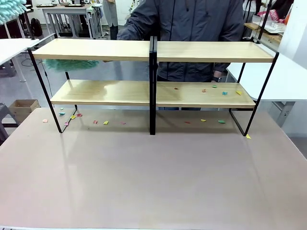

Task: Clean the shelves.
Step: Clean a randomly selected level of the Shelf with the Duster, then clean another randomly selected level of the Shelf with the Duster.

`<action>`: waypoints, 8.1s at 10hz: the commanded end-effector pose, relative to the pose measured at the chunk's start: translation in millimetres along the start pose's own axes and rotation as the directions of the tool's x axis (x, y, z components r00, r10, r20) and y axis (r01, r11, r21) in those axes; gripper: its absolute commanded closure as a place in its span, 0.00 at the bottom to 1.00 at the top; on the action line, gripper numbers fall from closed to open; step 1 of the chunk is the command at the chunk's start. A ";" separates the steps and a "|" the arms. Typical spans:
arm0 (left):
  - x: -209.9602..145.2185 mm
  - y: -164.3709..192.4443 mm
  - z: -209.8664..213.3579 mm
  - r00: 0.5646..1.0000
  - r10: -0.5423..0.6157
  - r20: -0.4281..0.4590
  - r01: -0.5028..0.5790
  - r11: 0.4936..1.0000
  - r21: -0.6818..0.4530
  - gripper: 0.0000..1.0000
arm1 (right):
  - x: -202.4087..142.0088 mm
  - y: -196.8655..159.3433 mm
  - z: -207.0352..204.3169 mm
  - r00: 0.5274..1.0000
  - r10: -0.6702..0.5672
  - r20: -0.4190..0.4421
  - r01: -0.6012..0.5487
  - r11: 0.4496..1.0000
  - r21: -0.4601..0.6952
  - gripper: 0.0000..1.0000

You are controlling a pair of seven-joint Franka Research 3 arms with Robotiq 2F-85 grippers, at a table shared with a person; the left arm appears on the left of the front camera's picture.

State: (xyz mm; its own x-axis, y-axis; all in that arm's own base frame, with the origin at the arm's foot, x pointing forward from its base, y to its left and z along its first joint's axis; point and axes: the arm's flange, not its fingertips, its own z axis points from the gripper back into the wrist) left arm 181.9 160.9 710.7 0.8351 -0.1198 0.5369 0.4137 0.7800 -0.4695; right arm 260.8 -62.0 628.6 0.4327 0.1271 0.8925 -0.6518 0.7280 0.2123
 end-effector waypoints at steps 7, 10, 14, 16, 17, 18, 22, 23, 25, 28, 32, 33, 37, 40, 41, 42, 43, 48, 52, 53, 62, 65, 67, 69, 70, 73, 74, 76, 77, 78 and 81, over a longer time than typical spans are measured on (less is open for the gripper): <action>0.2 -2.1 0.4 1.000 -0.020 -0.015 0.021 1.000 0.016 0.87 | -0.2 0.0 -0.8 1.000 -0.001 -0.001 0.001 1.000 0.001 0.00; 0.2 -2.1 0.4 1.000 -0.020 -0.015 0.021 1.000 0.016 0.87 | -0.2 0.0 -0.8 1.000 -0.001 -0.001 0.001 1.000 0.001 0.00; 21.8 -61.7 -55.6 0.968 -0.191 -0.164 0.186 0.981 -0.050 0.87 | -0.2 0.0 -0.8 1.000 -0.001 -0.001 0.001 1.000 0.001 0.00; 18.1 -101.7 -88.8 0.884 -0.376 -0.277 0.346 0.926 -0.152 0.87 | -0.2 0.0 -0.8 1.000 -0.001 -0.001 0.001 1.000 0.001 0.00; 9.1 -109.8 -101.3 0.827 -0.435 -0.355 0.379 0.899 -0.220 0.87 | -0.2 0.0 -0.8 1.000 -0.001 -0.001 0.001 1.000 0.001 0.00; -2.4 -113.6 -117.5 0.776 -0.446 -0.447 0.393 0.895 -0.211 0.87 | -0.2 0.0 -0.8 1.000 -0.001 -0.001 0.001 1.000 0.001 0.00; -3.0 -127.2 -129.4 0.773 -0.412 -0.482 0.365 0.911 -0.193 0.87 | -0.2 0.0 -0.8 1.000 -0.001 -0.001 0.001 1.000 0.001 0.00; -2.5 -136.7 -155.0 0.716 -0.440 -0.542 0.357 0.898 -0.258 0.87 | -0.2 0.0 -0.8 1.000 -0.001 -0.001 0.001 1.000 0.001 0.00; -28.0 -163.3 -231.4 0.671 -0.365 -0.646 0.293 0.930 -0.222 0.87 | -0.2 0.0 -0.8 1.000 -0.001 -0.001 0.001 1.000 0.001 0.00; -39.4 -211.0 -318.9 0.776 -0.254 -0.577 0.204 0.967 -0.152 0.87 | -0.2 0.0 -0.8 1.000 -0.001 -0.001 0.001 1.000 0.001 0.00; -47.2 -290.5 -423.5 0.815 -0.087 -0.573 0.014 0.991 -0.130 0.87 | -0.2 0.0 -0.8 1.000 -0.001 -0.001 0.001 1.000 0.001 0.00; -49.8 -258.3 -386.8 0.828 -0.161 -0.537 0.124 0.987 -0.105 0.87 | -0.2 0.0 -0.8 1.000 -0.001 -0.001 0.001 1.000 0.001 0.00; -48.2 -267.1 -399.9 0.827 -0.137 -0.546 0.103 0.990 -0.093 0.87 | -0.2 0.0 -0.8 1.000 -0.001 -0.001 0.001 1.000 0.001 0.00; -64.7 -307.7 -452.5 0.886 -0.031 -0.463 0.087 0.991 0.100 0.87 | -0.2 0.0 -0.8 1.000 -0.001 -0.001 0.001 1.000 0.001 0.00; -67.1 -318.1 -474.9 0.906 0.026 -0.423 0.061 0.980 0.190 0.87 | -0.2 0.0 -0.8 1.000 -0.001 -0.001 0.001 1.000 0.001 0.00; -68.1 -328.9 -492.9 0.908 0.037 -0.417 0.064 0.972 0.224 0.87 | -0.2 0.0 -0.8 1.000 -0.001 -0.001 0.001 1.000 0.001 0.00; -67.1 -343.3 -512.3 0.912 0.042 -0.408 0.074 0.962 0.263 0.87 | -0.2 0.0 -0.8 1.000 -0.001 -0.001 0.001 1.000 0.001 0.00; -60.2 -360.4 -551.3 0.953 0.099 -0.286 0.017 0.926 0.378 1.00 | -0.2 0.0 -0.8 1.000 -0.001 -0.001 0.001 1.000 0.001 0.00; -82.0 -349.8 -515.7 0.584 -0.567 -0.581 0.527 0.809 -0.260 1.00 | -0.2 0.0 -0.8 1.000 -0.001 -0.001 0.001 1.000 0.001 0.00; -79.8 -345.9 -509.6 0.537 -0.632 -0.558 0.525 0.769 -0.366 1.00 | -0.2 0.0 -0.8 1.000 -0.001 -0.001 0.001 1.000 0.001 0.00; -66.9 -309.6 -525.5 0.936 0.017 -0.353 0.072 0.969 0.237 1.00 | -0.2 0.0 -0.8 1.000 -0.001 -0.001 0.001 1.000 0.001 0.00; -55.5 -312.7 -557.7 0.836 0.219 -0.503 0.036 0.893 0.449 1.00 | -0.2 0.0 -0.8 1.000 -0.001 -0.001 0.001 1.000 0.001 0.00; -57.8 -302.4 -529.9 0.943 0.095 -0.318 -0.013 0.968 0.250 1.00 | -0.2 0.0 -0.8 1.000 -0.001 -0.001 0.001 1.000 0.001 0.00; -60.7 -301.5 -557.0 0.935 0.168 -0.312 -0.053 0.936 0.348 0.87 | -0.2 0.0 -0.8 1.000 -0.001 -0.001 0.001 1.000 0.001 0.00; -56.7 -303.3 -568.6 0.951 0.185 -0.249 -0.084 0.926 0.367 0.87 | -0.2 0.0 -0.8 1.000 -0.001 -0.001 0.001 1.000 0.001 0.00; -31.7 -305.9 -607.9 0.970 0.205 -0.132 -0.134 0.901 0.413 0.87 | -0.2 0.0 -0.8 1.000 -0.001 -0.001 0.001 1.000 0.001 0.00; -24.3 -307.5 -624.7 0.974 0.201 -0.103 -0.139 0.892 0.429 0.87 | -0.2 0.0 -0.8 1.000 -0.001 -0.001 0.001 1.000 0.001 0.00; -7.1 -305.9 -650.5 0.971 0.232 -0.063 -0.173 0.857 0.486 0.87 | -0.2 0.0 -0.8 1.000 -0.001 -0.001 0.001 1.000 0.001 0.00; 0.7 -302.6 -660.1 0.970 0.234 -0.062 -0.174 0.851 0.495 0.87 | -0.2 0.0 -0.8 1.000 -0.001 -0.001 0.001 1.000 0.001 0.00; 6.9 -299.7 -672.0 0.970 0.233 -0.075 -0.167 0.854 0.493 0.87 | -0.2 0.0 -0.8 1.000 -0.001 -0.001 0.001 1.000 0.001 0.00; 17.8 -297.9 -710.0 0.981 0.187 -0.052 -0.133 0.846 0.516 0.87 | -0.2 0.0 -0.8 1.000 -0.001 -0.001 0.001 1.000 0.001 0.00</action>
State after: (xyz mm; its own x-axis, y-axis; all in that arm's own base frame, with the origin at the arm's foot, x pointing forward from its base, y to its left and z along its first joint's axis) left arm 318.6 -471.3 378.9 0.9291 -0.0332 0.3684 0.0798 0.9905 -0.1118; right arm 260.8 -62.0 628.7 0.4328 0.1272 0.8925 -0.6518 0.7281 0.2123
